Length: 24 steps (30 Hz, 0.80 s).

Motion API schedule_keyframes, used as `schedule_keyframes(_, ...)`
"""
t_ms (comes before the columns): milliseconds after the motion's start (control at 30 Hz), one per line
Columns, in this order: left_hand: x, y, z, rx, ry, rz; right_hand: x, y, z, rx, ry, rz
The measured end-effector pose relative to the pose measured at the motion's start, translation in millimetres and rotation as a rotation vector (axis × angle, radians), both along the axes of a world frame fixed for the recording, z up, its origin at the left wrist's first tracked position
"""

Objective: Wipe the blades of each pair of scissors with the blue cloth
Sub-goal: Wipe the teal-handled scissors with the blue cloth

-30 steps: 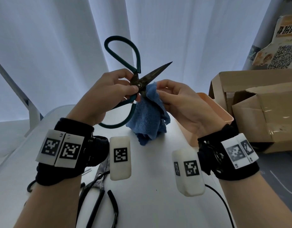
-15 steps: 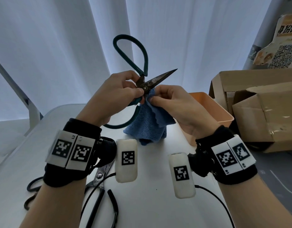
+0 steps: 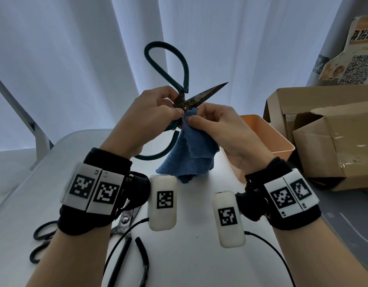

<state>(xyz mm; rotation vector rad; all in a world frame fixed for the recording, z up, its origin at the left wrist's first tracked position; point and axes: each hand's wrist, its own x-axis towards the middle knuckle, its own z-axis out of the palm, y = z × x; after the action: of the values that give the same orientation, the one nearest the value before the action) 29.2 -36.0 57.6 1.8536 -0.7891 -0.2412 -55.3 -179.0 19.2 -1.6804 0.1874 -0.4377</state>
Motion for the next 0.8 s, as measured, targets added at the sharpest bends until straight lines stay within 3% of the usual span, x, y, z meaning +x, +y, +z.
schedule_keyframes(800, 0.1, -1.4, 0.6, -0.016, -0.001, -0.030, -1.1, -1.8, -0.8, 0.060, -0.023, 0.102)
